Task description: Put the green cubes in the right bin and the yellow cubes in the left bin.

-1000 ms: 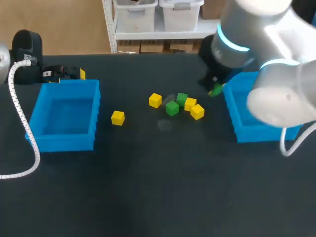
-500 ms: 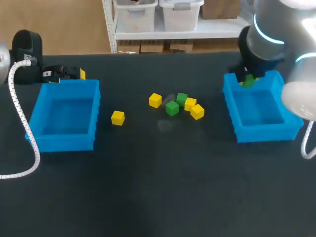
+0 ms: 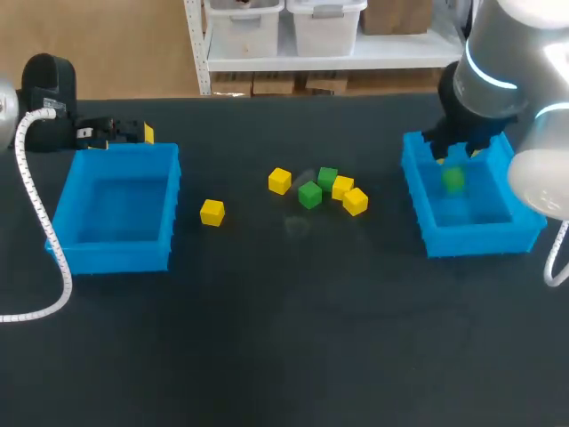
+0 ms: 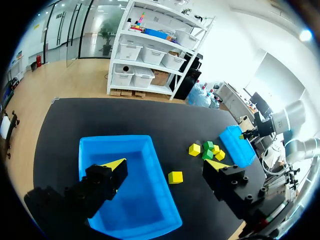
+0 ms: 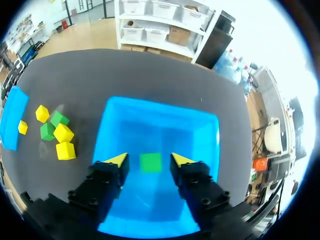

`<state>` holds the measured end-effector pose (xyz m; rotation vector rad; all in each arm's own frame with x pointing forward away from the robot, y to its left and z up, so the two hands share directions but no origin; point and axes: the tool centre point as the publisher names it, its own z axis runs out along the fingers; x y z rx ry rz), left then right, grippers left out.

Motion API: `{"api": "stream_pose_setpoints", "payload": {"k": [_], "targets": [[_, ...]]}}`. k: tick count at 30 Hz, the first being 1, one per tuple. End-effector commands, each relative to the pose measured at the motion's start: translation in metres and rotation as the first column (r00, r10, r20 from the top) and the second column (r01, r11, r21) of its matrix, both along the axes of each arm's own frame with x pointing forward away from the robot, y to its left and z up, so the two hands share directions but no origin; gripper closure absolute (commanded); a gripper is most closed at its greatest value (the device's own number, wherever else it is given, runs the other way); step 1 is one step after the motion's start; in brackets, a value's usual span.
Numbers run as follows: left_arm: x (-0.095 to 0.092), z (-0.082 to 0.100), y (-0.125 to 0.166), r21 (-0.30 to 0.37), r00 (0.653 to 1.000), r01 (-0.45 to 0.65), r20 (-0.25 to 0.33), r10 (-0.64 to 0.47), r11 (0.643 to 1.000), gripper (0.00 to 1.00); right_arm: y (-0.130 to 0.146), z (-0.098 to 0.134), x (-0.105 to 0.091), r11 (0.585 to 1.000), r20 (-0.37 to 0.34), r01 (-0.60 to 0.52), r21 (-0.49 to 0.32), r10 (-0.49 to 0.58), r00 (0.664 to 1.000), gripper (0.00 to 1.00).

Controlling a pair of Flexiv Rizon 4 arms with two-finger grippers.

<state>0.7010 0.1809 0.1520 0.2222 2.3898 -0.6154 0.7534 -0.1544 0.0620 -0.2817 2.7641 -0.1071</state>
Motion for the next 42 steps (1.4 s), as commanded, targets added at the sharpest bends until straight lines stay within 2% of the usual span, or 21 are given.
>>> {"api": "stream_pose_setpoints", "payload": {"k": [1,11,15,22,34,42], "targets": [[0.0,-0.002,0.002,-0.009,1.0,0.006,0.007,-0.006,1.0,0.0,0.011,0.016,0.001,1.0,0.016,-0.022,-0.016,0.022,1.0,0.0],[0.0,-0.002,0.002,-0.009,1.0,0.006,0.007,-0.006,1.0,0.0,0.065,0.053,0.003,0.974,0.071,-0.222,-0.054,0.225,0.972,0.0],[0.0,-0.002,0.002,-0.009,1.0,0.006,0.007,-0.006,1.0,0.0,0.092,0.052,0.002,0.949,0.067,-0.309,-0.064,0.313,0.947,0.0],[0.0,-0.002,0.002,-0.009,1.0,0.006,0.007,-0.006,1.0,0.0,0.136,0.041,-0.007,0.879,0.026,-0.47,-0.083,0.473,0.881,0.0],[0.0,-0.002,0.002,-0.009,1.0,0.006,0.007,-0.006,1.0,0.0,0.19,0.015,-0.018,0.875,-0.03,-0.484,-0.034,0.483,0.875,0.0],[0.0,-0.002,0.002,-0.009,1.0,0.006,0.007,-0.006,1.0,0.0,0.214,-0.006,-0.019,0.891,-0.067,-0.454,0.005,0.454,0.889,0.0]]}}
